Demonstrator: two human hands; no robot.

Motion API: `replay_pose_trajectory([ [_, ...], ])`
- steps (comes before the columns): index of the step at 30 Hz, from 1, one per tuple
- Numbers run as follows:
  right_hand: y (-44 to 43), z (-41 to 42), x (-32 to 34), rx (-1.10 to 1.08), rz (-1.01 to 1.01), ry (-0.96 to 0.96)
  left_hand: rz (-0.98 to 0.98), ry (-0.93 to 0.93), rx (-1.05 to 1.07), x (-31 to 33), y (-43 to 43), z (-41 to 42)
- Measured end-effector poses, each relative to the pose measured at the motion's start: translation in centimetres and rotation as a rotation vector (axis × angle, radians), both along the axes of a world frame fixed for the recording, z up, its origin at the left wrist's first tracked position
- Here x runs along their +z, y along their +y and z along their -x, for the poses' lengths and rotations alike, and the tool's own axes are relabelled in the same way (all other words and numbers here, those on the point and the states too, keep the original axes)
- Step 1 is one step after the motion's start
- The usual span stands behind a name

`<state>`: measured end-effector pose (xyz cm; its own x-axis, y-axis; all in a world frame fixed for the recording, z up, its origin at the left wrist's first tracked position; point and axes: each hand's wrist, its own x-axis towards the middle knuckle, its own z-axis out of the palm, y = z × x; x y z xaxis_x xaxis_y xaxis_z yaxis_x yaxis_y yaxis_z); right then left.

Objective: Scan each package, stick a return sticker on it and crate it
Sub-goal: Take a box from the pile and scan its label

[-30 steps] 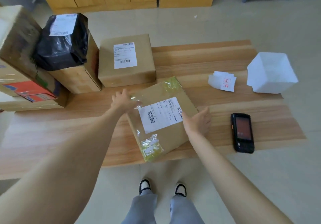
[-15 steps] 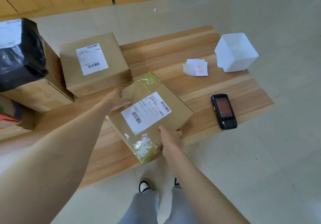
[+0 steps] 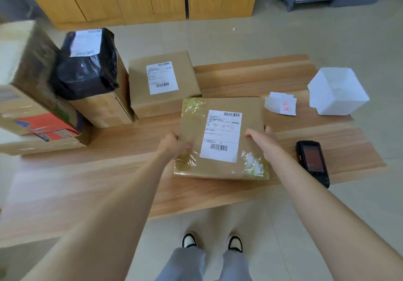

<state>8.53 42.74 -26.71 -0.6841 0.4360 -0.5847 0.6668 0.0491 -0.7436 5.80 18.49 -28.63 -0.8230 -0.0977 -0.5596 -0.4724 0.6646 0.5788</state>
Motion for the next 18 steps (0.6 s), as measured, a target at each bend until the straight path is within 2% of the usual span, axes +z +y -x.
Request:
replay_pose_trajectory([
  [6, 0.5, 2.7, -0.5, 0.175, 0.001, 0.017, 0.011, -0.005, 0.156, -0.7, 0.7, -1.1],
  [18, 2.1, 4.0, -5.2, 0.238, 0.078, -0.006, 0.108, -0.010, 0.229, -1.6, 2.0, 0.1],
])
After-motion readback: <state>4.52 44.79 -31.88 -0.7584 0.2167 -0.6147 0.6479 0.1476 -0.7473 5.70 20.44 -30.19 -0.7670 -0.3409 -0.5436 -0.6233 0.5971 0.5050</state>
